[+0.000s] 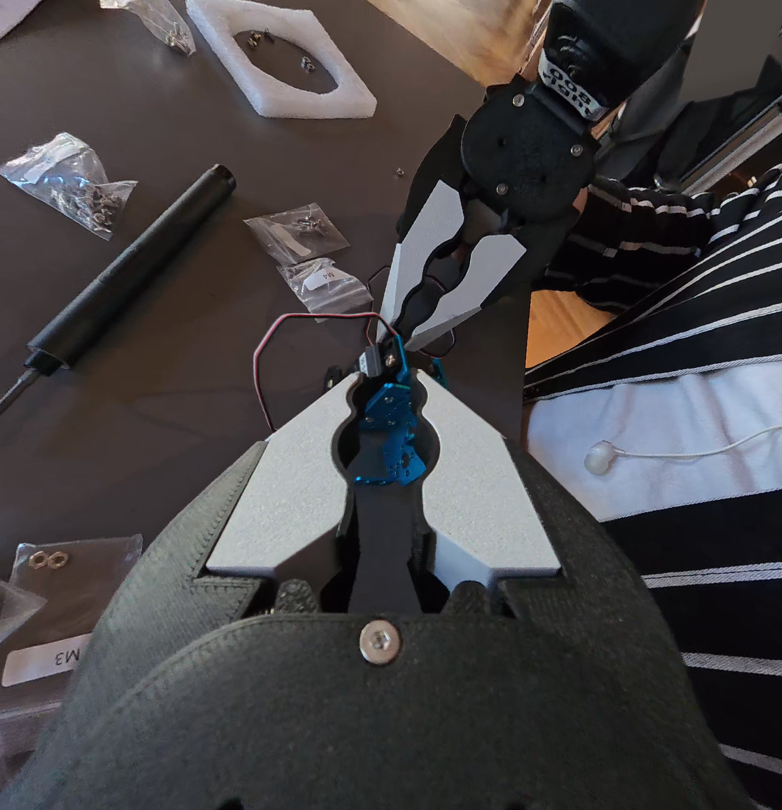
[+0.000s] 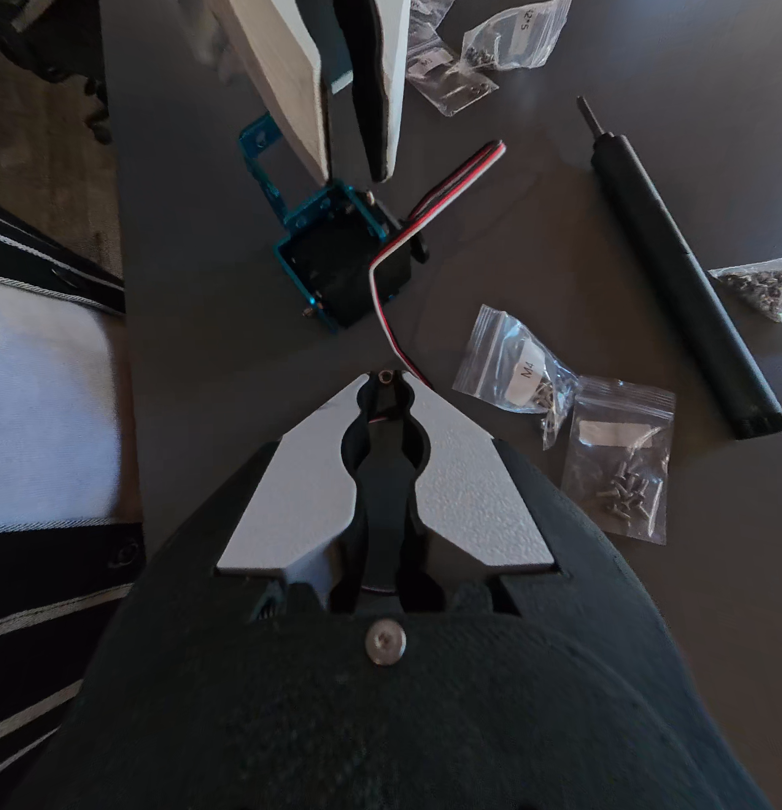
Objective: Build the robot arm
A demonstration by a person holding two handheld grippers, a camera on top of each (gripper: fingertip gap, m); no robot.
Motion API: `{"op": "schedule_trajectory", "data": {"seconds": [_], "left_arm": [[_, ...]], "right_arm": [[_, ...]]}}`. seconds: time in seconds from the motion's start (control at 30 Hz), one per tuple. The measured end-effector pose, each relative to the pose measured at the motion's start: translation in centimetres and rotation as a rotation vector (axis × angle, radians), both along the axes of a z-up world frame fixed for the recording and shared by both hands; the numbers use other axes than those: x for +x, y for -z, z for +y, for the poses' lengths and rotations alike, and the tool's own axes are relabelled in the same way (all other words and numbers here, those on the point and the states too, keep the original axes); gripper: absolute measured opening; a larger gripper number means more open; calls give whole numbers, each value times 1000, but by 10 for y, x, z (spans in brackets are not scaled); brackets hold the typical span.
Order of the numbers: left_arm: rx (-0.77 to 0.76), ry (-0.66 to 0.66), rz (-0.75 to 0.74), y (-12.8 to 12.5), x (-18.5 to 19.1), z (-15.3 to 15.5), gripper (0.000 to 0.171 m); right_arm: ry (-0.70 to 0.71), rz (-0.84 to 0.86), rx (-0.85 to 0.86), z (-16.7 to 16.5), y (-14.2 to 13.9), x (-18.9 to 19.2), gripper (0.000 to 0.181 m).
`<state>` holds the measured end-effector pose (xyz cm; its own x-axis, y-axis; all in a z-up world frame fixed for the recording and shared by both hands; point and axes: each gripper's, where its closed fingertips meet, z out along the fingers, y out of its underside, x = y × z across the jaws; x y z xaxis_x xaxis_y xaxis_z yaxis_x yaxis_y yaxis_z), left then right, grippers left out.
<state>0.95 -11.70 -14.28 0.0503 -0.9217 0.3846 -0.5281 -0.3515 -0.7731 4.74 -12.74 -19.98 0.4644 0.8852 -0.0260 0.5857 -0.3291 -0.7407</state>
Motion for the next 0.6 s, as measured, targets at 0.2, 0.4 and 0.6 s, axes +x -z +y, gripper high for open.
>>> {"op": "schedule_trajectory", "data": {"seconds": [0.2,0.4,0.6], "left_arm": [[8,-16,-37,-15,-4,4,22],[165,-67,48,-30,-16,22,21],[952,-198,657,-86,-51,120,15]], "right_arm": [[3,-6,19,1,0,2,7],[6,10,40,1,-4,4,6],[-7,100,137,3,-31,6,6]]}}
